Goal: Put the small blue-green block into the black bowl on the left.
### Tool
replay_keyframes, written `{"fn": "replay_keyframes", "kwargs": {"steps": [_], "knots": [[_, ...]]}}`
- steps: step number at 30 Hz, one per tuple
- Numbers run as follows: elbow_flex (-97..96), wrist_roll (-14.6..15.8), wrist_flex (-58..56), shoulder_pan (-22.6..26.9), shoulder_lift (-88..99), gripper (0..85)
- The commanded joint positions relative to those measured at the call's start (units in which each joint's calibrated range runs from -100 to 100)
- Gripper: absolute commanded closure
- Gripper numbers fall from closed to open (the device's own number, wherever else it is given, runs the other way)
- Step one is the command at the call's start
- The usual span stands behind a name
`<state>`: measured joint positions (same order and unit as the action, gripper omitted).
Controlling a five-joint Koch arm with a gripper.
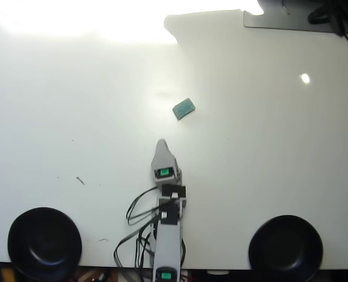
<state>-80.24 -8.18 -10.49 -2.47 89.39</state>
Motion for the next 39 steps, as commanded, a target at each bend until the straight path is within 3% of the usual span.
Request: {"fn": "replay_keyframes", "kwargs": {"steps": [1,18,39], "knots": [[7.23,-0.05,-1.79,-0.49,-5.14,38.6],[35.14,-4.15,-9.66,-2.05,-41.56,38.8],[49.56,-8.45,-10.95,-3.66,-63.31,42.1]]}}
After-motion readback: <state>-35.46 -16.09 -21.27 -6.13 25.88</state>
